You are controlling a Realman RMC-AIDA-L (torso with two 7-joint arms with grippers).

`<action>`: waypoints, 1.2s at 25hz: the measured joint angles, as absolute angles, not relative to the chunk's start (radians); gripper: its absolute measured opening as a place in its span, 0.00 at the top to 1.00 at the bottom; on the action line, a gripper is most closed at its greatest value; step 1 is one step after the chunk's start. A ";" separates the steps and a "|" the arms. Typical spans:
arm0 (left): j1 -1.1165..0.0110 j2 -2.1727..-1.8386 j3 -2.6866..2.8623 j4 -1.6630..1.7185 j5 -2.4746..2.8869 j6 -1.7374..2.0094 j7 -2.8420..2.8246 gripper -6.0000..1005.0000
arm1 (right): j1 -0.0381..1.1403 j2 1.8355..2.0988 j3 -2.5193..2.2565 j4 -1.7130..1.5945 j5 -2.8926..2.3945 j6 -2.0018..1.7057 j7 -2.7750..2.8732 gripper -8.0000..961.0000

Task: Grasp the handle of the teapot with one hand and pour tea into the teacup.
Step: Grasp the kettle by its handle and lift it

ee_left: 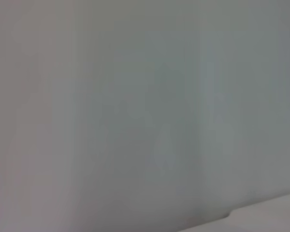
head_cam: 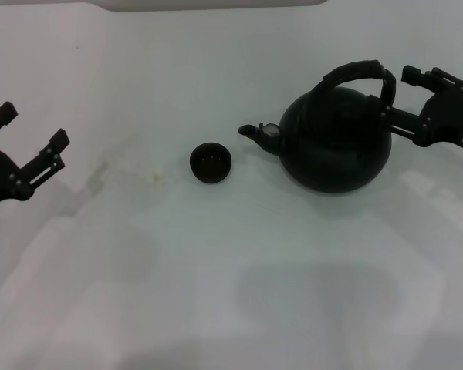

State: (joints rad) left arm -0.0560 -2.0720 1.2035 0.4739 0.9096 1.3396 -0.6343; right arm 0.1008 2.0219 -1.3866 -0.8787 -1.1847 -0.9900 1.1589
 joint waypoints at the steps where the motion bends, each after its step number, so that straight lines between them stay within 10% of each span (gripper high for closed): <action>1: -0.056 -2.072 1.205 0.474 0.910 1.340 -0.634 0.13 | 0.101 2.022 -1.387 -0.878 -1.184 -0.983 1.159 0.25; 30: -0.061 -2.071 1.209 0.449 0.911 1.342 -0.633 0.13 | 0.144 2.016 -1.414 -0.811 -1.089 -0.962 1.142 0.66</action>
State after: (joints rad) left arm -0.0614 -2.0706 1.2086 0.4493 0.9111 1.3422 -0.6334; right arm 0.1444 2.0160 -1.4139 -0.8107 -1.0893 -0.9621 1.1418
